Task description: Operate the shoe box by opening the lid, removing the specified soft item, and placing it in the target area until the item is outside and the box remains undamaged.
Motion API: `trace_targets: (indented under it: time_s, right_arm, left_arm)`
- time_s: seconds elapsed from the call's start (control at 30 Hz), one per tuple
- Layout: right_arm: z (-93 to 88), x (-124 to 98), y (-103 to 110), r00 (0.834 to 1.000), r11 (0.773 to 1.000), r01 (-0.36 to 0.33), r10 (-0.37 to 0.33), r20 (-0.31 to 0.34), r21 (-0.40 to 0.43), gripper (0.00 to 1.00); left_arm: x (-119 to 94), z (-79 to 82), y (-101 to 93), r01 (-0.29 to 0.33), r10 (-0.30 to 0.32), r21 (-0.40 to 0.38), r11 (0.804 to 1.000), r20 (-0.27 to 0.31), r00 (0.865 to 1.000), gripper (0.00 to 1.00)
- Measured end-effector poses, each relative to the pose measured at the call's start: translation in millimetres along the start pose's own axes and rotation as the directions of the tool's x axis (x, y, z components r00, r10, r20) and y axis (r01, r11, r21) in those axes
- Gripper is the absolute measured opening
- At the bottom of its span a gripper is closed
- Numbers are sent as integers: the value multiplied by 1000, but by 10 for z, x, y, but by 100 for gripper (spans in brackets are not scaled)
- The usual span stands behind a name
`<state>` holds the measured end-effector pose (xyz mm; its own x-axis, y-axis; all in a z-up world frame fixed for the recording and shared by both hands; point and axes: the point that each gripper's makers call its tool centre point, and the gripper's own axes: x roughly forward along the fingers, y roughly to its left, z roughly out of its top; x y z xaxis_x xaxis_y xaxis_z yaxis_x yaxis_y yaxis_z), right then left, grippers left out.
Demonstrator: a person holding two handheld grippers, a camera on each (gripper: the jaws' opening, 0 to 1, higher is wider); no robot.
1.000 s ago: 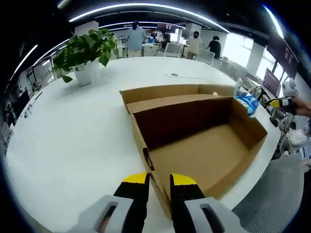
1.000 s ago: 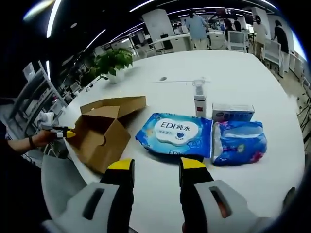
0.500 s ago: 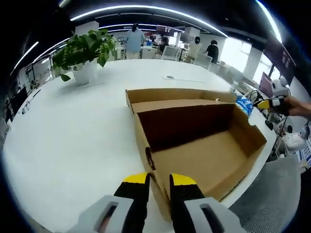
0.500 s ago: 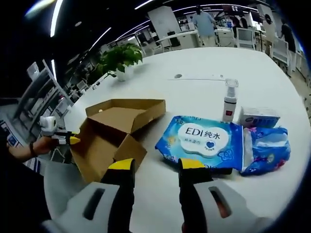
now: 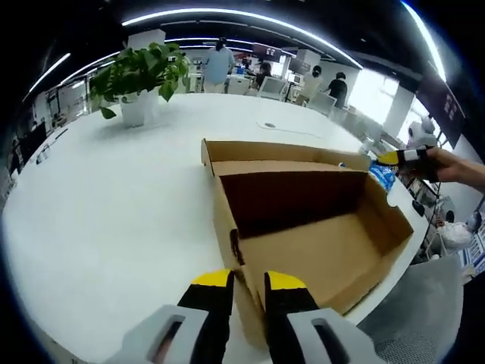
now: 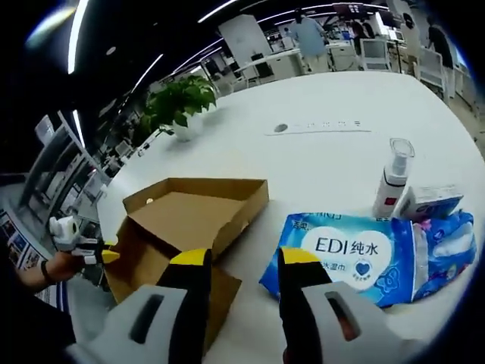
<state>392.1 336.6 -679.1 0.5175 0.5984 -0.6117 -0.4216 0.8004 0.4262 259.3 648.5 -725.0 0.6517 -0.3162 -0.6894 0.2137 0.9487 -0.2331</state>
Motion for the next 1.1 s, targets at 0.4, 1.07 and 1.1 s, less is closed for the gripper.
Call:
trace_targets:
  time_s: [0.4, 1.07, 1.1]
  right_arm:
    - [37, 461, 73, 1000, 998, 16, -14, -28, 57, 34]
    - [152, 981, -88, 987, 974, 157, -149, -61, 161, 19]
    - [145, 987, -106, 985, 975, 170, -162, -65, 146, 16]
  left_arm:
    - [8, -6, -9, -1, 1, -20, 1000, 10, 1000, 15]
    - [3, 6, 1, -13, 15, -54, 998, 32, 999, 15]
    - [3, 6, 2, -13, 15, -55, 998, 33, 999, 15]
